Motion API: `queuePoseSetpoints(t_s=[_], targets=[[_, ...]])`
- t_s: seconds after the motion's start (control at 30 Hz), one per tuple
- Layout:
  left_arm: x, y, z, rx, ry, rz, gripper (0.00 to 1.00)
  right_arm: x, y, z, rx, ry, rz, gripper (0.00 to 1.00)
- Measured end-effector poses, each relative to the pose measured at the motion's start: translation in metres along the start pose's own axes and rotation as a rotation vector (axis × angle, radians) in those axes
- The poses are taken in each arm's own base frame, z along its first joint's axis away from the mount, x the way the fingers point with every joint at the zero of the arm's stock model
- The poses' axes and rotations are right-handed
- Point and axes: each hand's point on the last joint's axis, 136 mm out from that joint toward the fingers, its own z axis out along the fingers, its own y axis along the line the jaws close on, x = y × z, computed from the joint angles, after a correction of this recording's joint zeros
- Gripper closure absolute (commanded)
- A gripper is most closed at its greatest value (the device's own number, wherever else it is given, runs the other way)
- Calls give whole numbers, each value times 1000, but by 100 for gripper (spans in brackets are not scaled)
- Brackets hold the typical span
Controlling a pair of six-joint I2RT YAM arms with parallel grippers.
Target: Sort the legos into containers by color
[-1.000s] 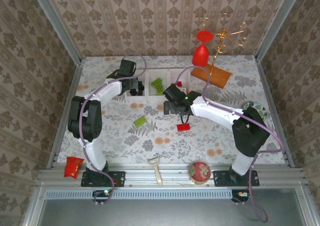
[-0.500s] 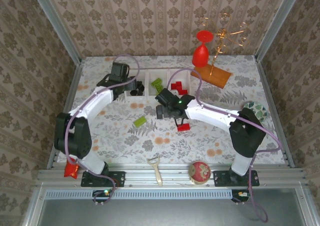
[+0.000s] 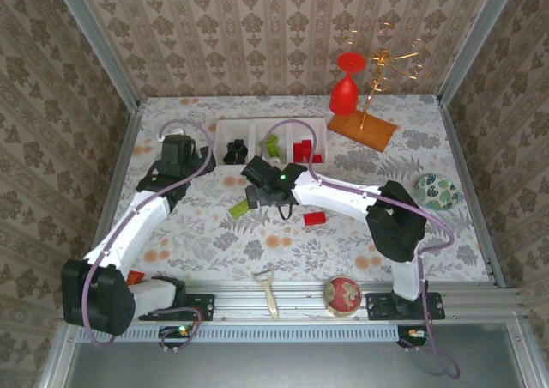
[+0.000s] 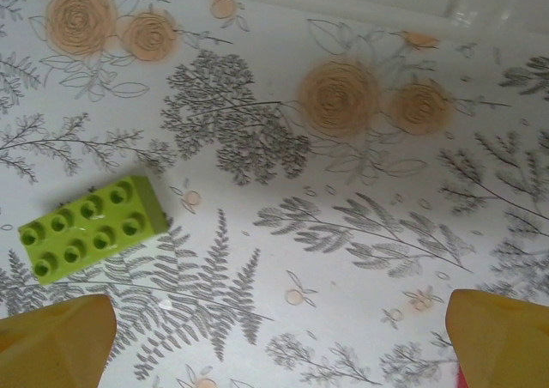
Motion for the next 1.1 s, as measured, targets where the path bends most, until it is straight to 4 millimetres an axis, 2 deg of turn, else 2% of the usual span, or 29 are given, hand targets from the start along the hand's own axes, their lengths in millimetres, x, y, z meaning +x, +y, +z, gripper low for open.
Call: queuePoseSetpoints(t_s=[0.2,0.4,0.57,0.97,1.1], targets=[[8,25,-11,-34,-41,-56,0,-3,24,16,4,20,-49,0],[5,41,-20,-60,-76,-100,0,-4,38,31,11,36,-83,0],[4,46,-24,-63,-92,-111,0,-2,41,34,14,39,-104,0],[10,53,-22,-79,-83,-119,0,-1,42,34,18,34,-122,0],[12,55,-21,-82,-79,-123,0,-7,50,36,8,22,-129,0]])
